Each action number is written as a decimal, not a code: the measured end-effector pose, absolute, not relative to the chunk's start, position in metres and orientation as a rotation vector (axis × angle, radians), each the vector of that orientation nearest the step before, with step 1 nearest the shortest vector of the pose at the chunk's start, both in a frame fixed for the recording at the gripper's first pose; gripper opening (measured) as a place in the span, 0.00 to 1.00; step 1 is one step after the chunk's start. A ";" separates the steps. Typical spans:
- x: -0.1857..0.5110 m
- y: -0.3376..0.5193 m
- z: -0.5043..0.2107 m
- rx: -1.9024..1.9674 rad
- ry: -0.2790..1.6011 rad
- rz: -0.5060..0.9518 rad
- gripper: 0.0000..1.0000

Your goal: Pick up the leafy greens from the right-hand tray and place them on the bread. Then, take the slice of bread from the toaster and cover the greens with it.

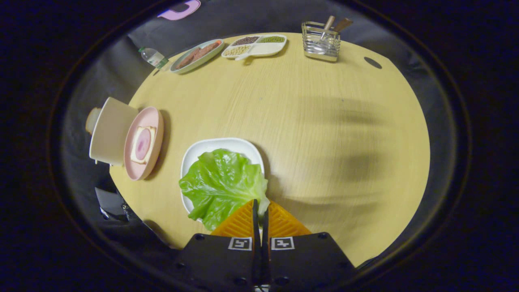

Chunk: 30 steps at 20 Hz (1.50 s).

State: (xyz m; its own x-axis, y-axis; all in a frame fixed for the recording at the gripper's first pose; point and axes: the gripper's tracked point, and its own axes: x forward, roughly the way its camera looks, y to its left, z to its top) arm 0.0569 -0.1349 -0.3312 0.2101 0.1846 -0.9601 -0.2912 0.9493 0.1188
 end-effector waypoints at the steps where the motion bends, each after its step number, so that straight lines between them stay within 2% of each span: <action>1: 0.058 -0.132 -0.324 -0.072 1.305 0.328 0.04; 8: 0.051 -0.115 -0.278 0.071 1.241 0.322 0.03; 17: 0.044 -0.140 -0.300 -0.182 1.239 0.259 0.04; 22: 0.036 -0.110 -0.286 -0.115 1.234 0.325 0.03; 30: 0.024 -0.025 -0.219 0.125 1.189 0.467 0.03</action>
State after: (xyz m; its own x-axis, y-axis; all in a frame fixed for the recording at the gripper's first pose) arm 0.0243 -0.0248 -0.2188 0.2898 0.4139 -0.8630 -0.2843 0.8982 0.3353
